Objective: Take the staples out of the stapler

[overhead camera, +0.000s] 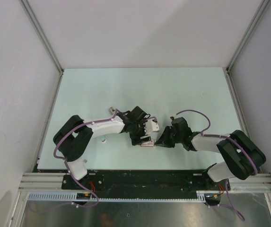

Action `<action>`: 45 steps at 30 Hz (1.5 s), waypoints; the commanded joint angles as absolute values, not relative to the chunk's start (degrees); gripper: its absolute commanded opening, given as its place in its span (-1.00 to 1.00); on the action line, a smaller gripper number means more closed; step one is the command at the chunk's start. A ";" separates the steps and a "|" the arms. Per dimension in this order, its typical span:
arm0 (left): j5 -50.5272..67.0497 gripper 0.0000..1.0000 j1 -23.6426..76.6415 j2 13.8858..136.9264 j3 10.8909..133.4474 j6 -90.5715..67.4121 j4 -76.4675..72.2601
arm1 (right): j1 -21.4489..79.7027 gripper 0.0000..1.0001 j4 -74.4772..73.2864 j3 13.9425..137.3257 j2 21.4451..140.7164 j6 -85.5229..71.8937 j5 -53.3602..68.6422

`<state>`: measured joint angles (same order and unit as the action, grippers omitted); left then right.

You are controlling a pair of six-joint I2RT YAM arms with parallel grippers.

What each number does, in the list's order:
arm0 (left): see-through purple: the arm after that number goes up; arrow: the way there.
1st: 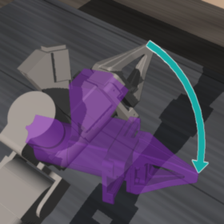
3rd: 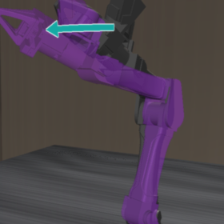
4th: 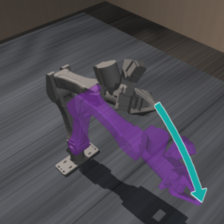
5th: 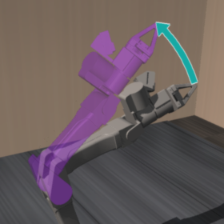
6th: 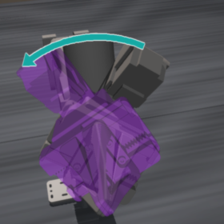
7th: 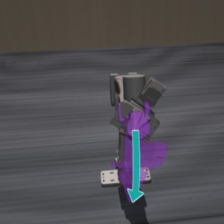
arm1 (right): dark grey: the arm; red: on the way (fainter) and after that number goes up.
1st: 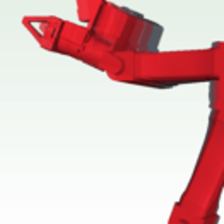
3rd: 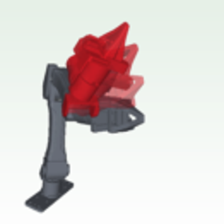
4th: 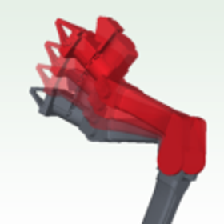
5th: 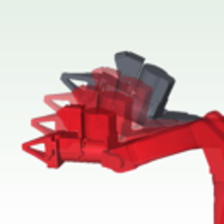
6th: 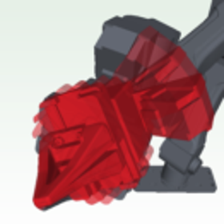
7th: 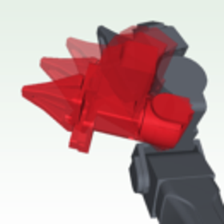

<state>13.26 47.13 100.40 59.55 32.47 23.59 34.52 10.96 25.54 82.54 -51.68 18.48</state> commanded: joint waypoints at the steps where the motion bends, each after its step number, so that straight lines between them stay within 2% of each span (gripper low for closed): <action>1: 12.73 0.61 47.54 98.80 58.31 33.01 23.71 | 35.53 -0.75 12.02 26.82 84.00 -52.30 17.71; 8: 12.62 0.60 47.48 98.67 58.02 33.12 23.66 | 36.33 -0.66 14.26 26.94 85.16 -52.94 19.43; 16: 12.59 0.59 47.51 98.68 58.09 33.27 23.64 | 34.63 -0.35 10.33 26.60 82.81 -50.77 20.40; 19: 12.41 0.53 47.52 98.82 58.14 33.41 23.77 | 33.30 -0.27 9.09 25.80 82.38 -49.90 21.11; 29: 10.65 0.40 47.53 97.12 59.62 34.54 25.32 | 31.87 -0.32 6.28 24.44 84.51 -48.32 20.86; 34: 12.79 0.36 47.46 95.80 62.44 33.87 27.83 | 31.88 -0.23 3.78 24.44 84.26 -46.65 20.73; 45: 21.12 0.74 51.11 99.66 65.45 31.45 29.61 | 34.49 -0.08 3.32 24.45 86.22 -48.17 19.57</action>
<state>17.23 48.88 98.56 63.53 31.92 28.45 32.64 11.38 26.13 83.11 -49.54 23.77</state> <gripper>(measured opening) 0.827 0.449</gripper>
